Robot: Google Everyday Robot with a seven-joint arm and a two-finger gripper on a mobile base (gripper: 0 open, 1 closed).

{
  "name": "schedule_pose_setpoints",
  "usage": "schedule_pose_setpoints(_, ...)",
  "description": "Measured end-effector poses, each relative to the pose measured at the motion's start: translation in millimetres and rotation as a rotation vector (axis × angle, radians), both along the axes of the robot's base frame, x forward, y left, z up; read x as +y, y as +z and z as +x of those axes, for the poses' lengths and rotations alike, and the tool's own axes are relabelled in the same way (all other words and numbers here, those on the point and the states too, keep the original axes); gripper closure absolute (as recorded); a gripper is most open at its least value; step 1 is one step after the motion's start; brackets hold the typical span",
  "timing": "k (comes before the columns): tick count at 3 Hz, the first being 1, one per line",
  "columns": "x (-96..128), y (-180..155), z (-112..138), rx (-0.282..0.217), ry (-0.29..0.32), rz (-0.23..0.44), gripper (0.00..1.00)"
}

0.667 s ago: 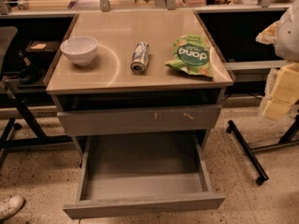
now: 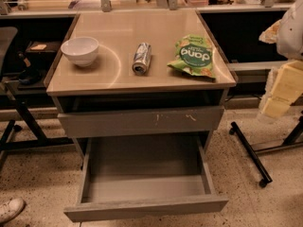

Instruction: Place redbull can into middle drawer

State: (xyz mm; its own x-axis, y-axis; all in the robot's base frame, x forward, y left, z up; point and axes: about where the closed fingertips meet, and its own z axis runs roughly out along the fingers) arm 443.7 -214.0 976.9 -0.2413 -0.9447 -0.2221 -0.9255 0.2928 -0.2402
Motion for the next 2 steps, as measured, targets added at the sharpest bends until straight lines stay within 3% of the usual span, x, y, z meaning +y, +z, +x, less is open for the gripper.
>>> schedule_pose_setpoints(1,11.0,-1.5,27.6,0.039,-0.054,0.063,0.00)
schedule_pose_setpoints(2,41.0,-4.5,60.2,0.082,-0.056,0.106,0.00)
